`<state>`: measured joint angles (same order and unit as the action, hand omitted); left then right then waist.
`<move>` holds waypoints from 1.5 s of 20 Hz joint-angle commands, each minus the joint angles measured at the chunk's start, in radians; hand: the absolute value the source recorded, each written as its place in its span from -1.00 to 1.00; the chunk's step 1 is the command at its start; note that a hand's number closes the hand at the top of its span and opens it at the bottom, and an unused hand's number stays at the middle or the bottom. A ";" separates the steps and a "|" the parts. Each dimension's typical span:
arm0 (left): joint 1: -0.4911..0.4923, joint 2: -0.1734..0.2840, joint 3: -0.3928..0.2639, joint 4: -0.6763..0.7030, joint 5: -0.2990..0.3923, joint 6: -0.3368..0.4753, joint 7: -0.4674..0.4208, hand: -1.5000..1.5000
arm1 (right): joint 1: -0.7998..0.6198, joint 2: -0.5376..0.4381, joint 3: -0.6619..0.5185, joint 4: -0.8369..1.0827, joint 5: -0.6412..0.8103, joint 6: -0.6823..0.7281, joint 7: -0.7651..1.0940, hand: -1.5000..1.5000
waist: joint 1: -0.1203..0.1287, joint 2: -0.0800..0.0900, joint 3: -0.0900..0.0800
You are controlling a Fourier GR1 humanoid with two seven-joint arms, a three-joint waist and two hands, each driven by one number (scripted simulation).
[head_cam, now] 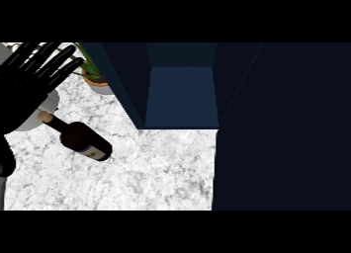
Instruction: Pick up the wine, place it into the cabinet and close the cabinet
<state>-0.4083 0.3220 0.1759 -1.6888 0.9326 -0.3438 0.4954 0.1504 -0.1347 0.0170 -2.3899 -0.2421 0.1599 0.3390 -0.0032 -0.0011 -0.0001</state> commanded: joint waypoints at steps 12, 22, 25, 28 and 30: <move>0.097 0.062 0.065 -0.007 -0.022 -0.067 0.027 -1.00 | 0.034 0.051 0.045 -0.087 0.022 0.001 0.060 -1.00 | 0.002 -0.001 0.000; 0.056 0.050 0.089 0.224 -0.153 -0.198 -0.120 -1.00 | -0.011 0.063 0.038 -0.043 0.072 0.009 0.032 -1.00 | -0.001 0.001 0.000; 0.024 0.070 0.117 0.342 -0.206 -0.254 -0.188 -1.00 | -0.031 0.017 -0.079 -0.030 -0.073 0.037 0.066 -1.00 | -0.005 0.002 0.000; 0.071 0.067 0.110 0.311 -0.206 -0.253 -0.175 -1.00 | -0.101 0.028 0.002 -0.083 0.017 -0.025 0.176 -1.00 | 0.001 0.001 0.000; 0.095 0.080 0.114 0.388 -0.257 -0.346 -0.239 -1.00 | -0.102 0.076 0.023 0.029 0.077 -0.020 0.054 -1.00 | 0.001 0.002 0.000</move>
<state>-0.3450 0.3935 0.2875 -1.3432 0.7202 -0.6276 0.3017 0.0700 -0.0893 0.0120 -2.3823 -0.2140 0.1629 0.4087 -0.0045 0.0005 -0.0002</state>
